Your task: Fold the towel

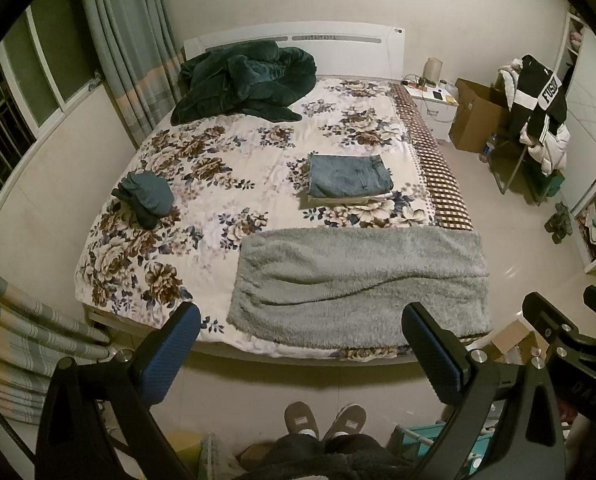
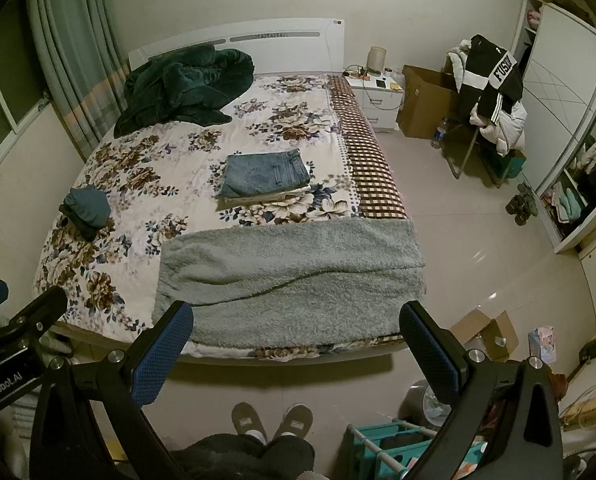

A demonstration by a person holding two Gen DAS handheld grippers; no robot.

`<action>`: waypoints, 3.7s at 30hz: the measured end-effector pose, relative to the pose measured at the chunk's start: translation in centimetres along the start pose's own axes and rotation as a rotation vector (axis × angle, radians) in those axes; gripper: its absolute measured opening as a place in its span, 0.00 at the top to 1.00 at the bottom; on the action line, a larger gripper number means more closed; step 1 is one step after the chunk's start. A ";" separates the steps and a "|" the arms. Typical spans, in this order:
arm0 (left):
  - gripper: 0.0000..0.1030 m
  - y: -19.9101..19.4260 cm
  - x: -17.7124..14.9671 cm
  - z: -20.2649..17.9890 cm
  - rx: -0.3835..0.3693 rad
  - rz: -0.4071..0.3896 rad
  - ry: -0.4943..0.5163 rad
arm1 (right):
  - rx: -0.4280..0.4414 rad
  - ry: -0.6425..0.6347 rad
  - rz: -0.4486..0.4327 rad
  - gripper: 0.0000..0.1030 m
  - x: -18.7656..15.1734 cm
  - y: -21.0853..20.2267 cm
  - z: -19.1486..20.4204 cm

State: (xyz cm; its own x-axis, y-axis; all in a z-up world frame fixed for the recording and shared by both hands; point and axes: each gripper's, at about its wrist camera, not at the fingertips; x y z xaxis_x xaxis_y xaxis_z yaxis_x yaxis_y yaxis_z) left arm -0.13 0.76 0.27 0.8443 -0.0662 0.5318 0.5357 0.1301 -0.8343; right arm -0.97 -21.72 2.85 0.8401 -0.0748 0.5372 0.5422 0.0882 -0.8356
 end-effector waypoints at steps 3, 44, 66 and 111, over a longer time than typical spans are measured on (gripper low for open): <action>0.00 0.0 0.0 -0.1 0.001 0.000 0.001 | 0.001 0.000 0.001 0.00 0.0 0.0 -0.1; 0.00 1.7 1.9 -0.1 0.059 0.013 -0.041 | 0.017 0.012 0.033 0.00 0.7 0.8 -3.6; 0.00 41.1 11.0 -0.5 0.187 0.530 -0.239 | 0.018 0.406 0.335 0.00 11.1 42.4 -16.3; 0.96 49.4 -2.1 4.5 0.039 0.514 -0.646 | 0.023 0.791 0.382 0.92 3.3 66.9 -28.3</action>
State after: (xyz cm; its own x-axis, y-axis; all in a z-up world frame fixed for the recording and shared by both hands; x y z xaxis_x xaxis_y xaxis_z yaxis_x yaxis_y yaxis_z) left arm 24.50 11.76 -41.38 0.8032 0.5911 0.0740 0.0738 0.0245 -0.9970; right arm 37.63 -44.20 -54.56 0.7119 -0.7019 -0.0229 0.2332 0.2671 -0.9350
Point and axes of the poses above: each gripper's, at about its wrist camera, not at the fingertips, and y roughly the way its jaws point, z to its left, x to its top, and after that the axes turned 7 degrees about x, right-handed
